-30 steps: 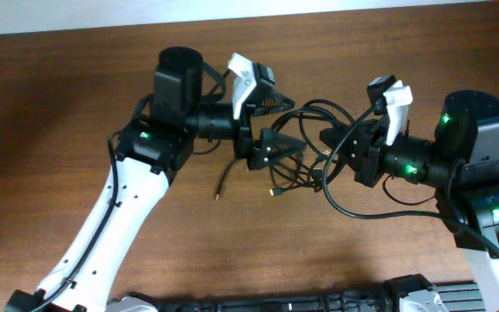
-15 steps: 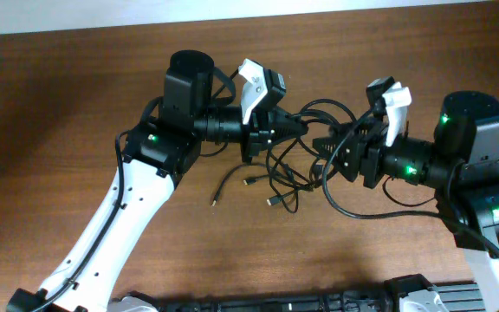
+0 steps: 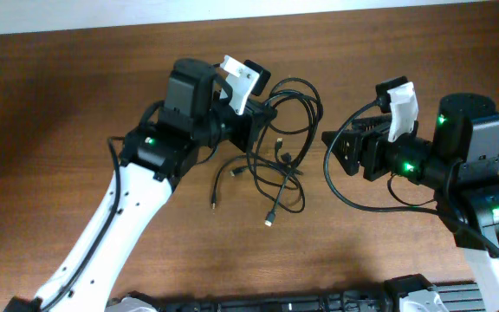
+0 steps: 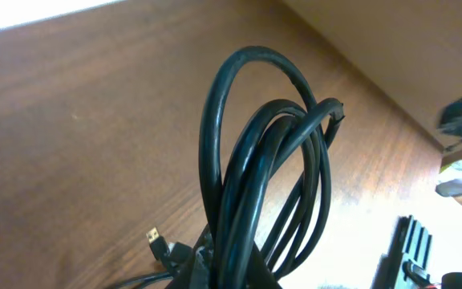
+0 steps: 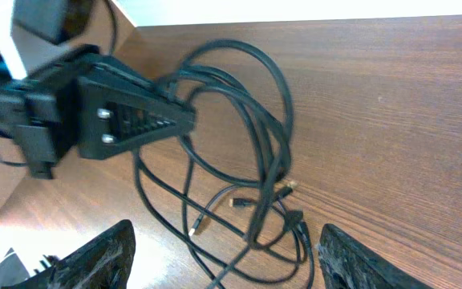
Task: Untangle cables
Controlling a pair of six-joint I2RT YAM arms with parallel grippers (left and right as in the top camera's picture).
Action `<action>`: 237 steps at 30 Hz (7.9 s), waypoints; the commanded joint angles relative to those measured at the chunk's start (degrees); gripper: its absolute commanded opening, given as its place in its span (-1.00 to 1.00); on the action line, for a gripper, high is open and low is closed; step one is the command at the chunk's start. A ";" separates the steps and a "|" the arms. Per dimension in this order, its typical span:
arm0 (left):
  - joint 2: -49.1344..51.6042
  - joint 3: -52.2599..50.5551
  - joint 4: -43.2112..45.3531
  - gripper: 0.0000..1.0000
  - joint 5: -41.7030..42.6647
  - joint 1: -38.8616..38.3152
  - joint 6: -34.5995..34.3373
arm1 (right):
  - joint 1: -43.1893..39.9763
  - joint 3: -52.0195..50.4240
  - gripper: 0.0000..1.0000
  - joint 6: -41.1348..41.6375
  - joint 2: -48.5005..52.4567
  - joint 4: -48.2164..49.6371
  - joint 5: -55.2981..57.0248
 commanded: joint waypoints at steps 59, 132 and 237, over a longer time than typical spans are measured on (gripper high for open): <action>-17.42 0.81 -3.54 -1.00 4.00 -0.11 29.90 | -0.26 0.15 0.98 4.85 0.22 -6.84 62.84; -12.07 0.79 12.68 -0.30 17.94 -0.92 -10.25 | -0.20 0.15 -0.92 -19.61 0.42 4.63 -17.68; -18.40 0.79 -15.50 0.99 -36.61 -8.44 0.48 | -0.20 6.19 -0.46 12.00 47.69 -11.78 19.45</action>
